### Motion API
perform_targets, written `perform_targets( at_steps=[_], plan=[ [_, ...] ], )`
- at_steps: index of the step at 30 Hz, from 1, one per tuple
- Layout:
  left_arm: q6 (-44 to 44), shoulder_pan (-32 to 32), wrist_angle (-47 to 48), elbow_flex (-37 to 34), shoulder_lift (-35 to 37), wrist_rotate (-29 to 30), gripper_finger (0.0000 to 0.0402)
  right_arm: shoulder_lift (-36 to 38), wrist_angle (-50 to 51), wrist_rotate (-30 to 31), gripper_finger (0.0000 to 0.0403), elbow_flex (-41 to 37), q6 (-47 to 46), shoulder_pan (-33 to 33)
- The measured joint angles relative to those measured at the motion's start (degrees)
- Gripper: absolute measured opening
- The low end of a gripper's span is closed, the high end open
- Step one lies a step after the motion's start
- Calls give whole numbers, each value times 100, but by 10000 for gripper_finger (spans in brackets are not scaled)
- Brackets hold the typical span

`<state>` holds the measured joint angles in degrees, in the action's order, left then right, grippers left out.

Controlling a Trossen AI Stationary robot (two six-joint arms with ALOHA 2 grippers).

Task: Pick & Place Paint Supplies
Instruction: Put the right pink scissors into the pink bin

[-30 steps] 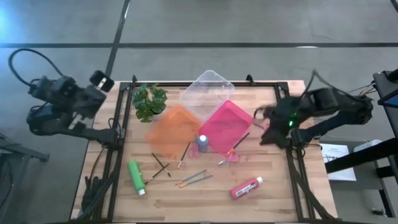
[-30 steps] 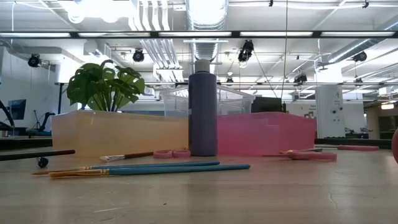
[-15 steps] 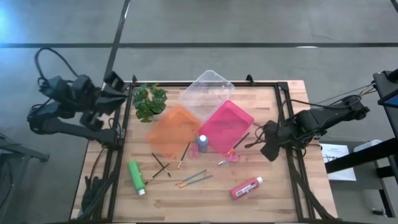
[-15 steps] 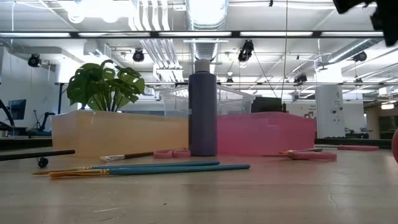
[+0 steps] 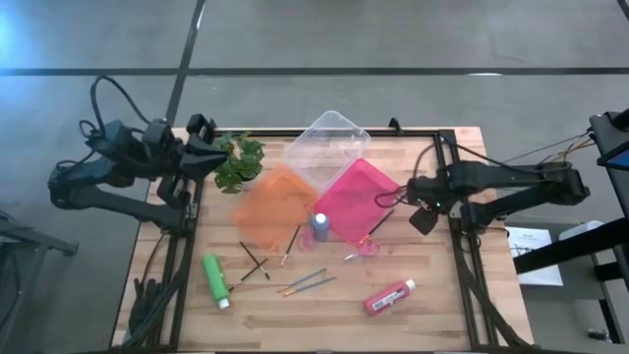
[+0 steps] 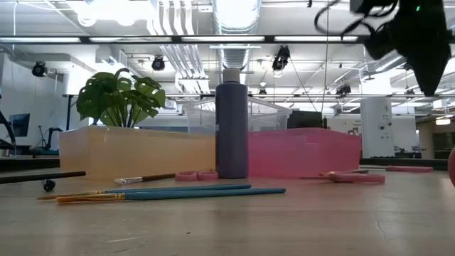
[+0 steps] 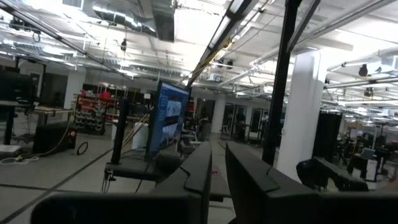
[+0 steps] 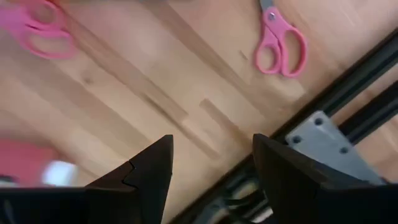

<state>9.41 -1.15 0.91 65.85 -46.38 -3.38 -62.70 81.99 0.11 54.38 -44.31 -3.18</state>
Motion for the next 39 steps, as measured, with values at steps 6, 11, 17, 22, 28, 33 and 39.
perform_targets(
  at_steps=[6,11,17,22,28,33,39],
  plan=[
    [-39,0,2,235,-151,-2,58,-340,-254,186,215,-515,1511,-1352],
    [-37,0,-50,333,-219,17,58,-380,-809,206,215,-751,2230,-2294],
    [7,0,-88,331,-274,110,58,-434,-917,636,215,-777,2797,-2859],
    [134,-2,-123,331,-386,107,58,-570,-930,1183,215,-777,3333,-2887],
    [153,-2,-131,331,-441,109,58,-853,-993,1083,215,-780,3514,-2826],
    [251,-4,-199,330,-446,108,58,-1465,-1000,1162,215,-780,3448,-2808],
    [327,-4,-225,333,-447,107,58,-1922,-1333,1203,215,-780,3486,-2780]
  ],
)
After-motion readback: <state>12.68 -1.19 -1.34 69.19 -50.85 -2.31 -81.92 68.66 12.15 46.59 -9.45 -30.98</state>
